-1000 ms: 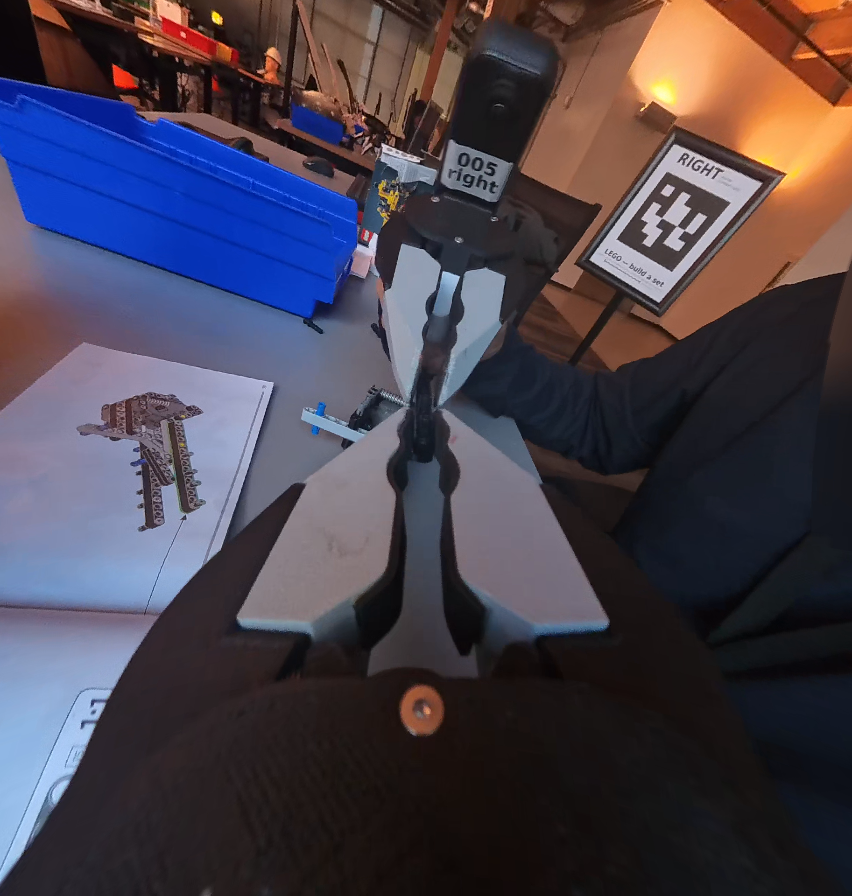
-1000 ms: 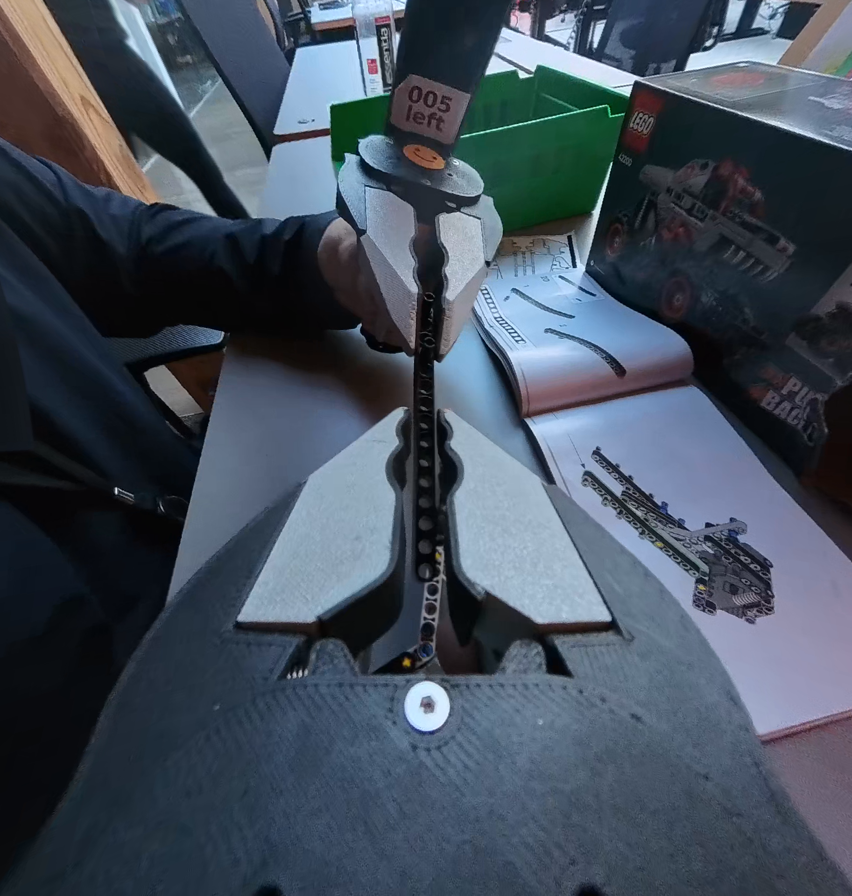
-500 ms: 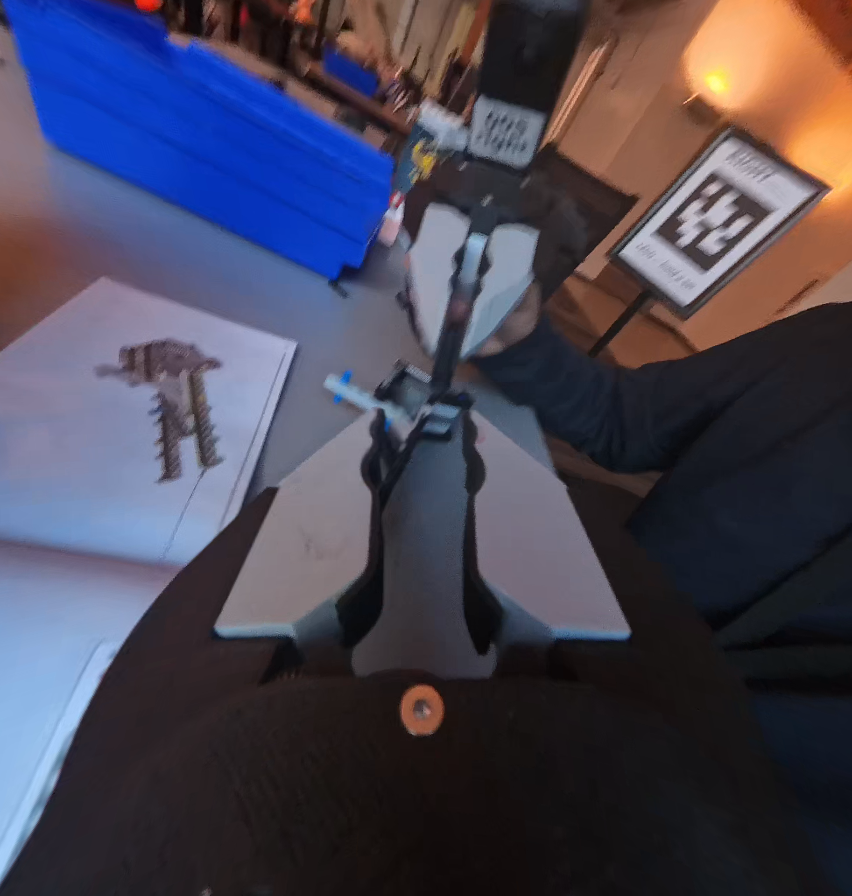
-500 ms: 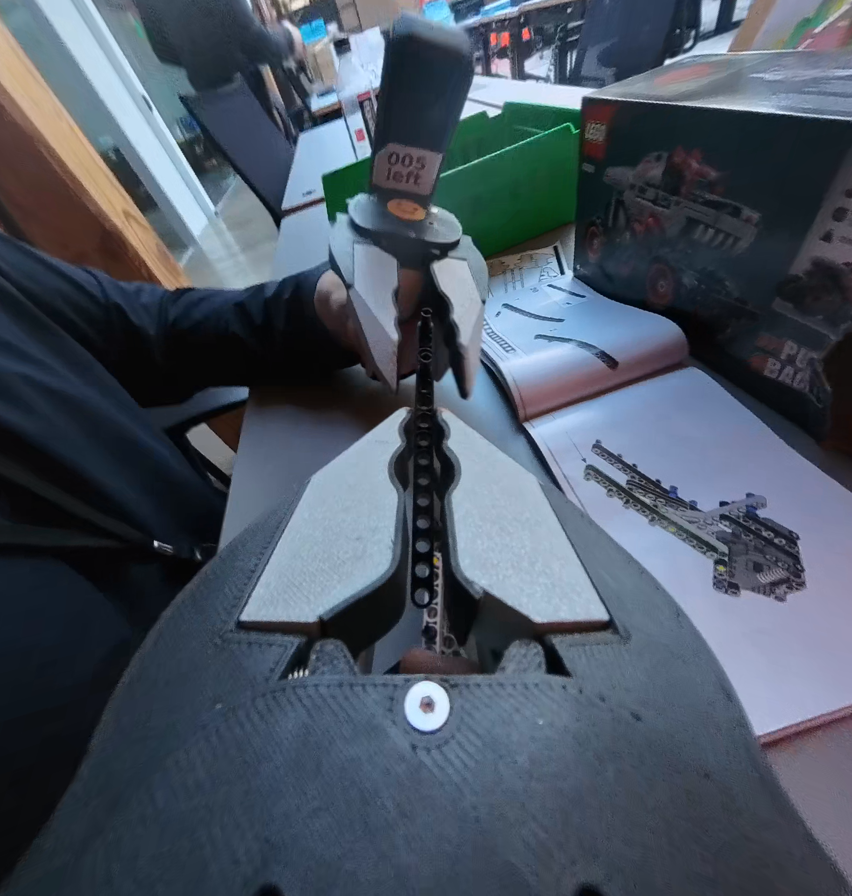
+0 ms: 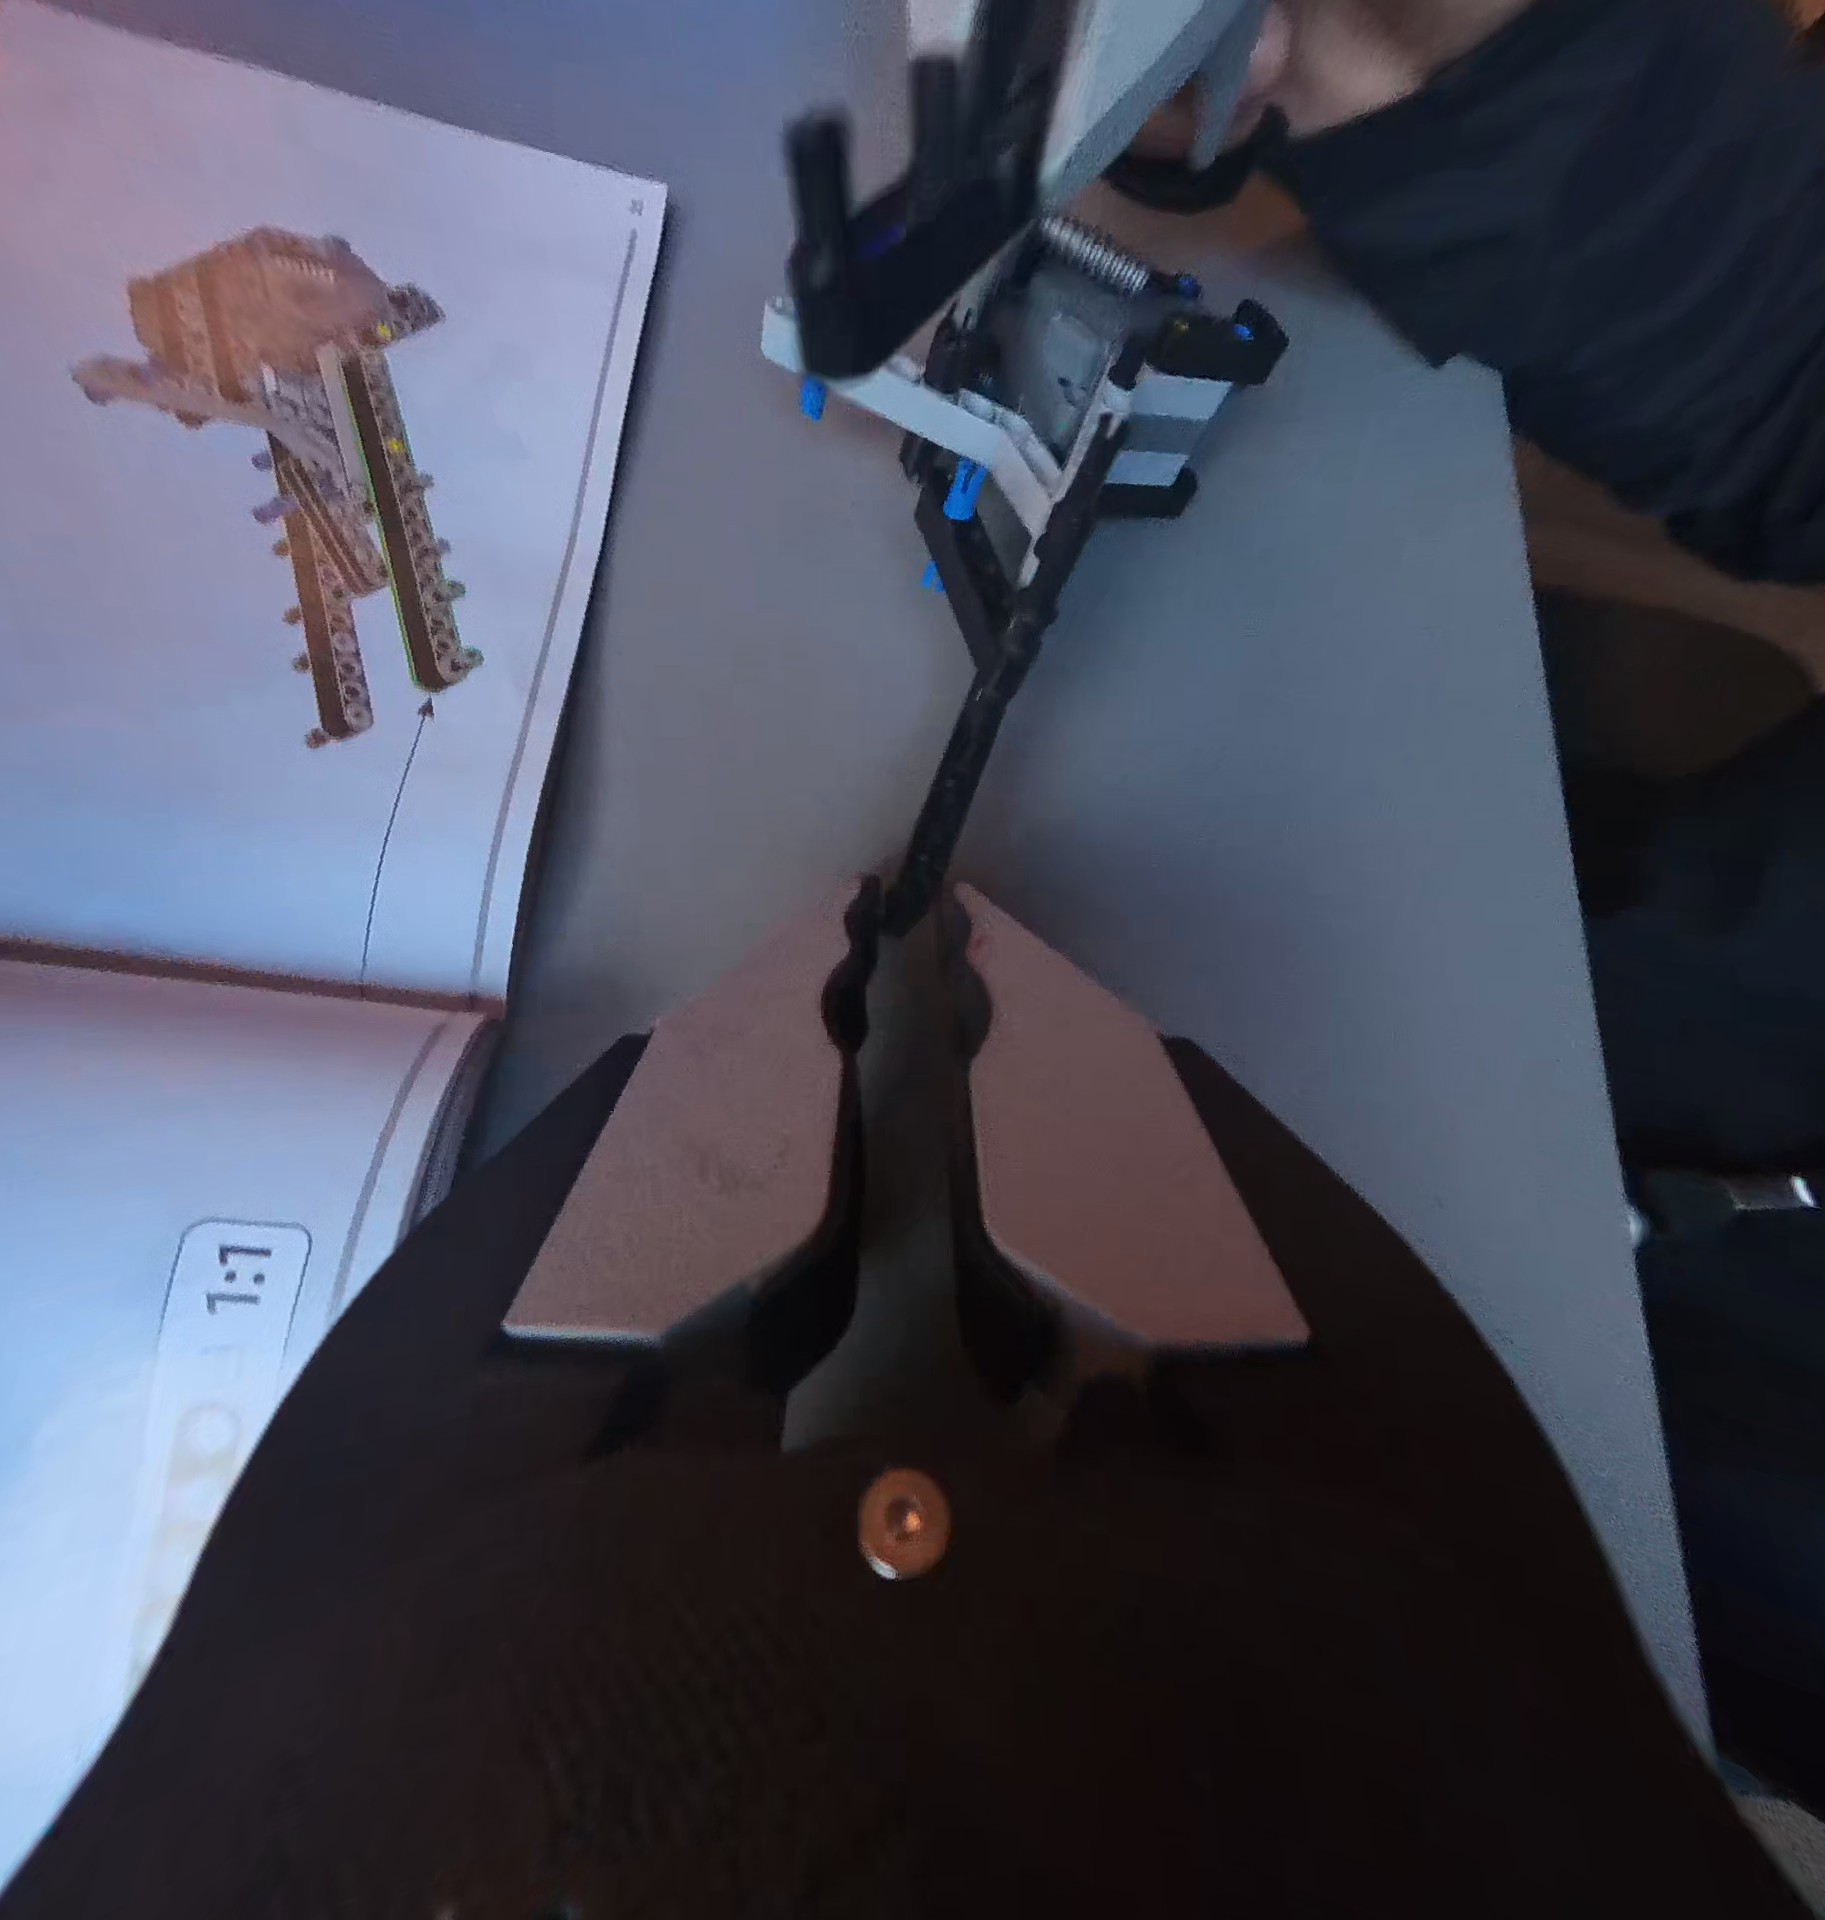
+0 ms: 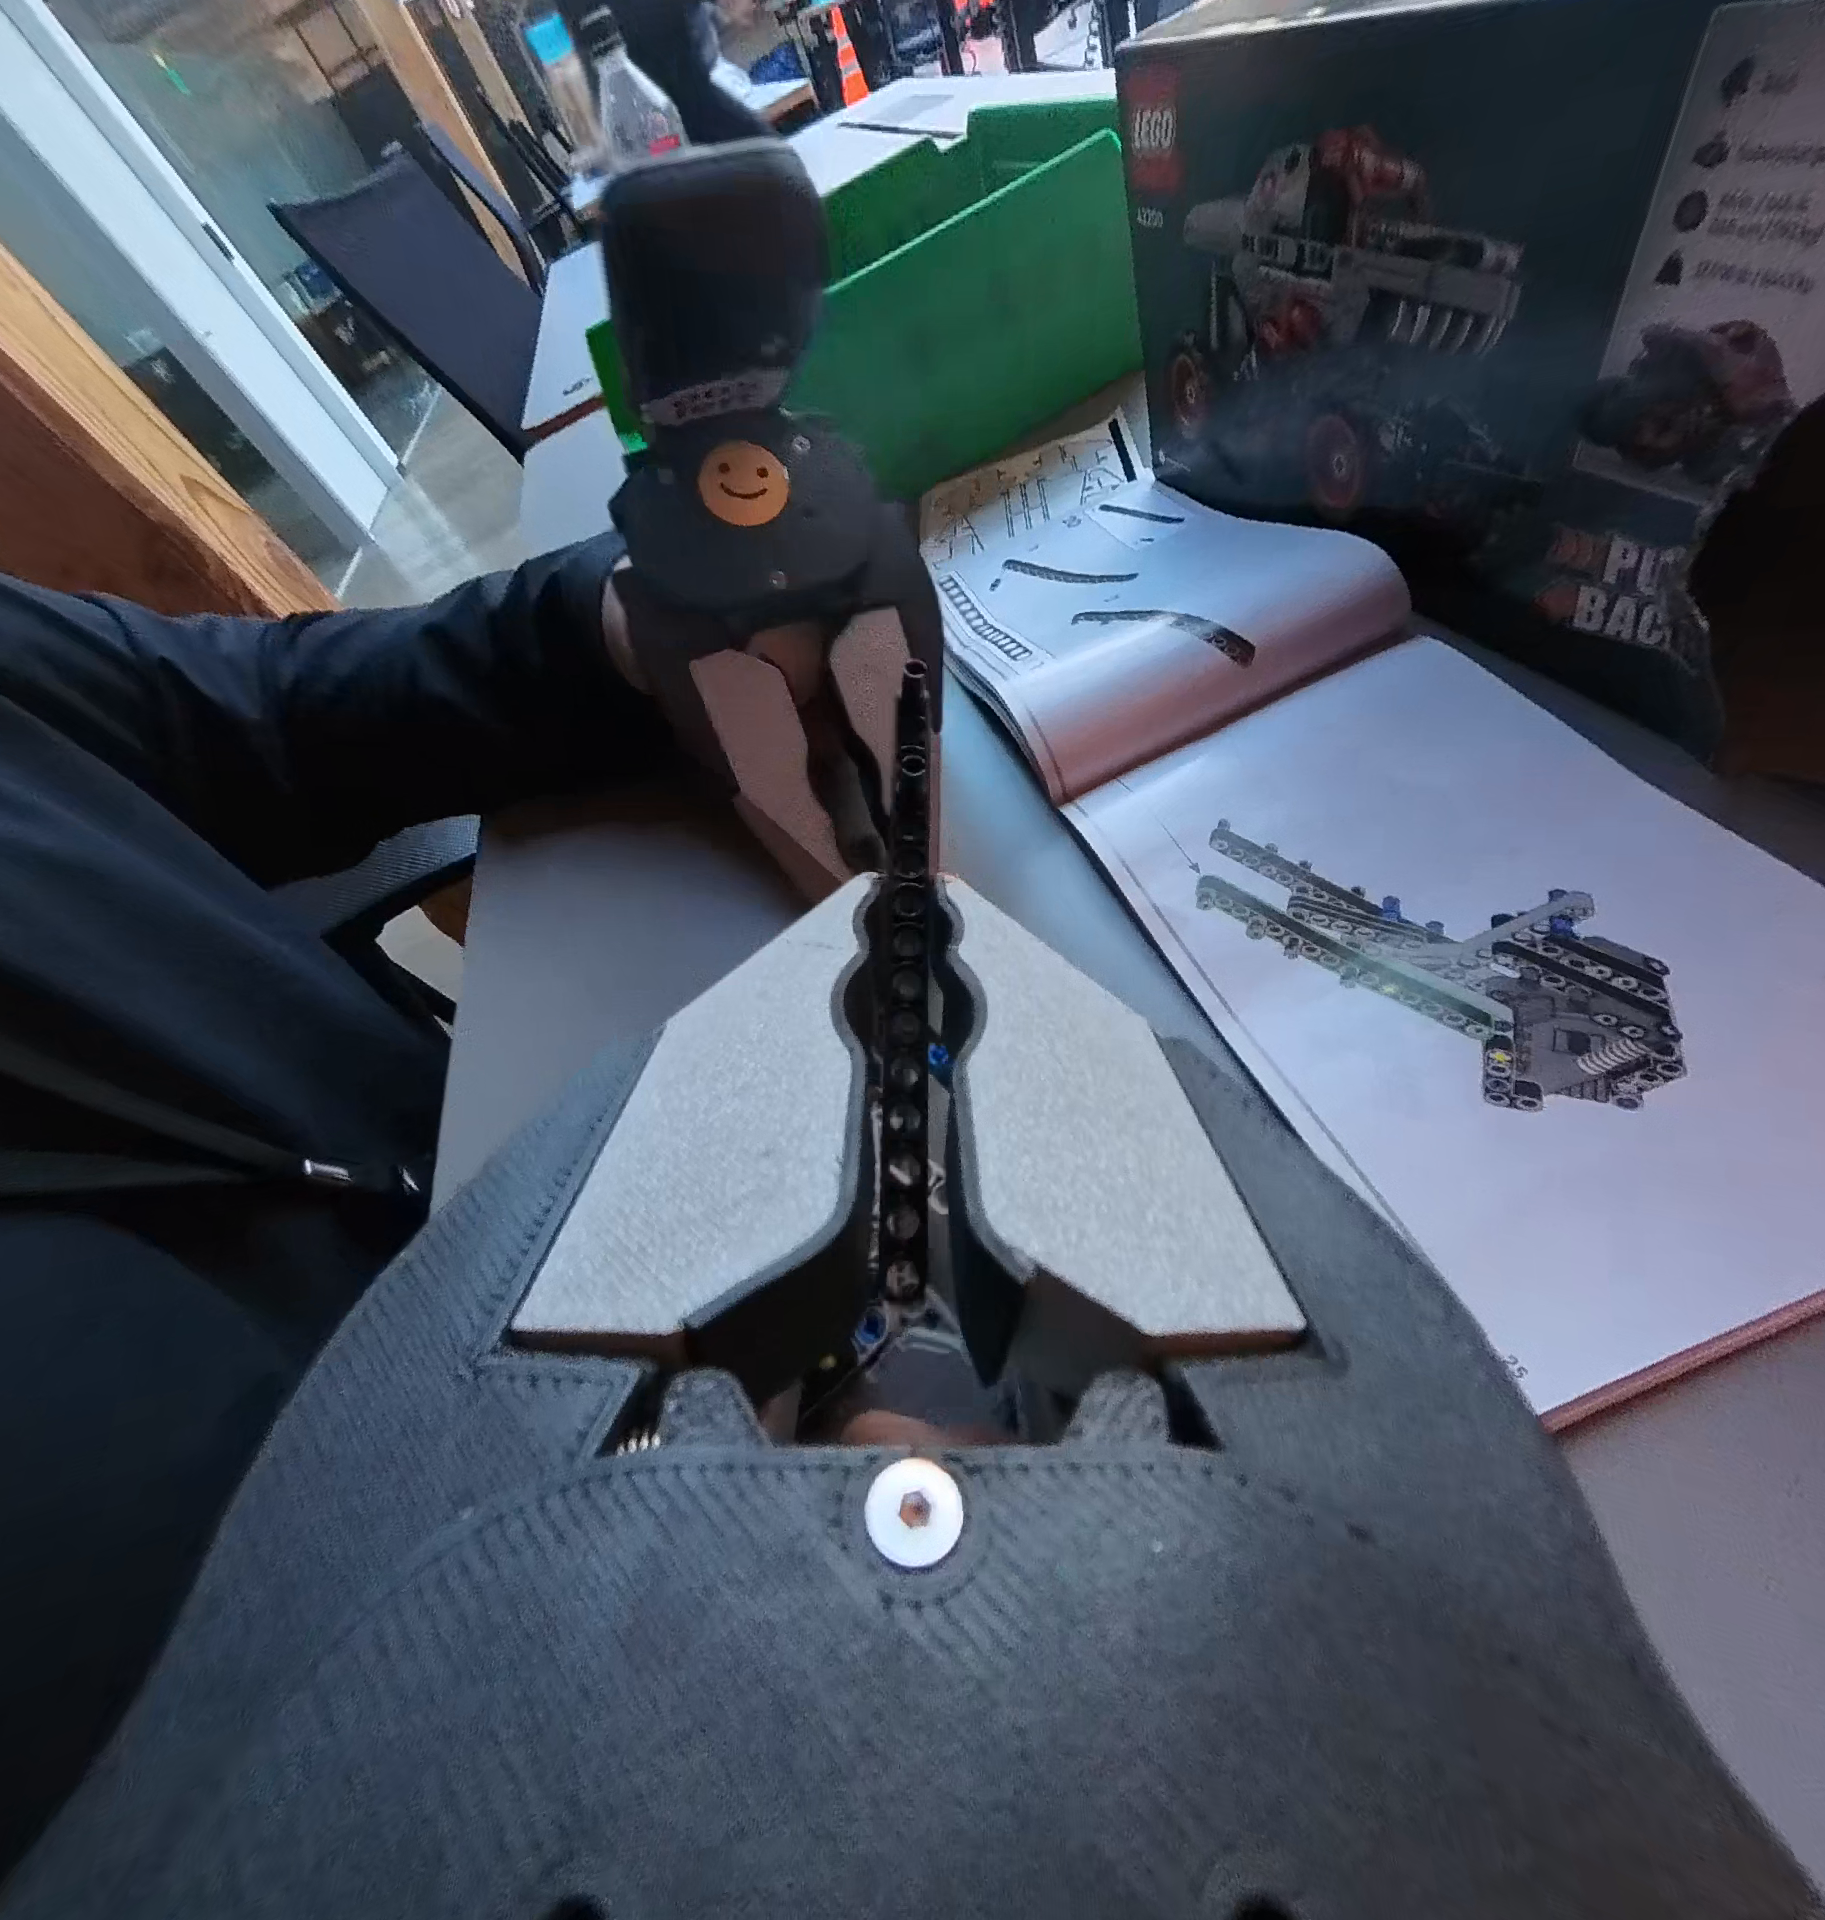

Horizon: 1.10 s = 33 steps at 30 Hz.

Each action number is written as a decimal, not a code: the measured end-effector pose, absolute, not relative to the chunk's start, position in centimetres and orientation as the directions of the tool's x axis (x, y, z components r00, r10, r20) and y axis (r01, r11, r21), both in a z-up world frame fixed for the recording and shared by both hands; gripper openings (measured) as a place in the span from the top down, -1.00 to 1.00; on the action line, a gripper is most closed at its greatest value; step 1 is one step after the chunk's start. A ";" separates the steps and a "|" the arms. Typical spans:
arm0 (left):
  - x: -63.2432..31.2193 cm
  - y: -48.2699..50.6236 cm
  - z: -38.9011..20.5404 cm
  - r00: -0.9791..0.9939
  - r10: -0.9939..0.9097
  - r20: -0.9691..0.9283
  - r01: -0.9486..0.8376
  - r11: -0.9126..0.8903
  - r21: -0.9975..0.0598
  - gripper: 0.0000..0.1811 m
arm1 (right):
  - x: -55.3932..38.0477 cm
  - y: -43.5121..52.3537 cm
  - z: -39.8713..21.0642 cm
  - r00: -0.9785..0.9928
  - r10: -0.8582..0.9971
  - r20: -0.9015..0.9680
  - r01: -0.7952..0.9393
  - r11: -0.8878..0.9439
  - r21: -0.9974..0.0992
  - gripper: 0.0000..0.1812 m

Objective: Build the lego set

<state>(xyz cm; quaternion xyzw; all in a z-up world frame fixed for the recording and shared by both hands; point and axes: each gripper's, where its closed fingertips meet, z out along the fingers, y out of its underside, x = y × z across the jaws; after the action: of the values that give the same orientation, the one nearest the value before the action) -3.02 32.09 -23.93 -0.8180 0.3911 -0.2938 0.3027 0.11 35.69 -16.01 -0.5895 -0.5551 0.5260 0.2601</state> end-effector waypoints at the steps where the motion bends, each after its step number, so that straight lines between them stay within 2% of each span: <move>1: -2.7 32.0 -23.4 0.503 -0.833 0.230 -0.456 -0.482 -0.748 0.92 | 0.1 35.8 -16.2 -0.164 0.930 -0.328 0.388 -0.245 -0.888 0.95; 8: -3.1 31.3 -18.4 0.440 -0.853 0.280 -0.300 -0.433 -0.850 0.95 | 0.9 36.6 -14.1 -0.177 0.928 -0.327 0.285 -0.269 -0.920 0.95; 14: -5.5 31.6 -14.2 0.470 -0.802 0.369 -0.112 -0.469 -0.876 0.97 | 0.3 36.2 -14.5 -0.197 0.912 -0.360 0.282 -0.299 -0.912 0.95; 22: -5.2 33.4 -12.6 0.489 -0.803 0.341 -0.196 -0.483 -0.853 0.98 | -0.5 36.7 -14.5 -0.190 0.861 -0.473 0.226 -0.430 -0.874 0.95; 28: -3.1 34.5 -11.3 0.449 -0.819 0.357 -0.190 -0.478 -0.858 0.99 | 0.6 39.1 -13.1 -0.161 0.809 -0.565 0.082 -0.560 -0.824 0.96; 33: -1.8 35.7 -10.7 0.444 -0.827 0.344 -0.220 -0.473 -0.853 0.99 | 1.3 40.3 -13.2 -0.165 0.764 -0.623 0.068 -0.622 -0.780 0.96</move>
<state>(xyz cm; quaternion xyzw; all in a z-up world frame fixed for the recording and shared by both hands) -1.79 35.74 -10.73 -0.7598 0.3446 -0.3990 0.3804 1.33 40.26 -13.16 -0.5930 -0.3509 0.6777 0.2568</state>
